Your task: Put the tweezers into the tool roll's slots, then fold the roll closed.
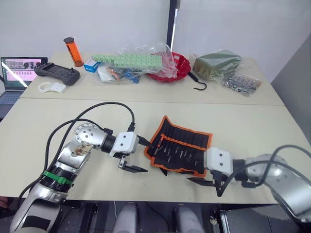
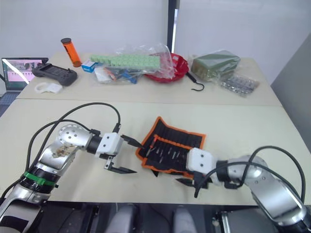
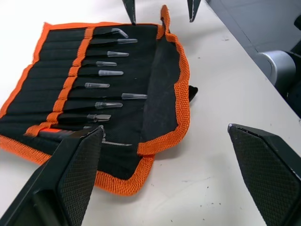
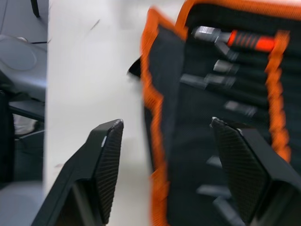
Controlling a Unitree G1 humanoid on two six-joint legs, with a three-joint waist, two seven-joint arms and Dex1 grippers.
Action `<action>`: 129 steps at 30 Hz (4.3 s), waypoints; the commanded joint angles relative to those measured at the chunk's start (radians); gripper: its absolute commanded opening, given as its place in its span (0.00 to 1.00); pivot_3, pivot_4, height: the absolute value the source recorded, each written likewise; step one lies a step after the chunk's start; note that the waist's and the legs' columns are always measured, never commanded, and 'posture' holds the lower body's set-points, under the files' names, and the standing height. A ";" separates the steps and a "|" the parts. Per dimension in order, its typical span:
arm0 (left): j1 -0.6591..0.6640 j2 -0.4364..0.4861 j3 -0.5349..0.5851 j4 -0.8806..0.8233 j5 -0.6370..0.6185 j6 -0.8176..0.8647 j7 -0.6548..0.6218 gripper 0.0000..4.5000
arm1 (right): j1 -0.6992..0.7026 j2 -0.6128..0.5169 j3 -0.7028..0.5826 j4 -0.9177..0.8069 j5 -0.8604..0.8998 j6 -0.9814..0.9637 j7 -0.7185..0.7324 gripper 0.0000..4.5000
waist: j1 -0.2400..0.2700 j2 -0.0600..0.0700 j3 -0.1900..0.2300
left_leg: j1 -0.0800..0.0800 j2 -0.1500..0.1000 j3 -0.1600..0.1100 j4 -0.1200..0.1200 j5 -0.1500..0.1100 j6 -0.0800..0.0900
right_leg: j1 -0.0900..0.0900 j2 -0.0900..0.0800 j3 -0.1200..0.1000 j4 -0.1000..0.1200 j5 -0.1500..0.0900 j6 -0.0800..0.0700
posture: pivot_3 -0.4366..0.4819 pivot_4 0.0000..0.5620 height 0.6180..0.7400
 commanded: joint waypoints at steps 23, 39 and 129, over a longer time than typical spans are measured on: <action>-0.107 -0.120 -0.014 0.194 0.029 -0.161 -0.024 0.01 | 0.126 0.097 -0.075 -0.010 0.021 -0.094 -0.087 0.00 | -0.001 0.000 0.000 | 0.000 0.000 0.000 0.002 0.000 0.000 | 0.001 0.000 0.000 0.001 0.000 0.000 | 0.48 0.27 1.00; -0.156 -0.111 -0.052 0.150 0.055 0.091 -0.019 0.01 | 0.064 0.053 -0.127 0.062 0.100 -0.026 -0.050 0.00 | 0.001 0.000 0.000 | 0.001 0.000 -0.001 0.003 0.000 0.000 | 0.003 0.001 0.000 0.001 0.001 0.001 | 0.48 0.27 1.00; 0.020 -0.320 0.031 0.074 0.046 0.252 0.424 0.00 | 0.020 0.518 -0.016 0.198 0.034 -0.125 -0.423 0.00 | -0.003 0.002 -0.004 | 0.011 -0.001 -0.002 0.000 0.000 0.000 | 0.014 0.000 0.000 -0.004 0.001 0.002 | 0.48 0.27 1.00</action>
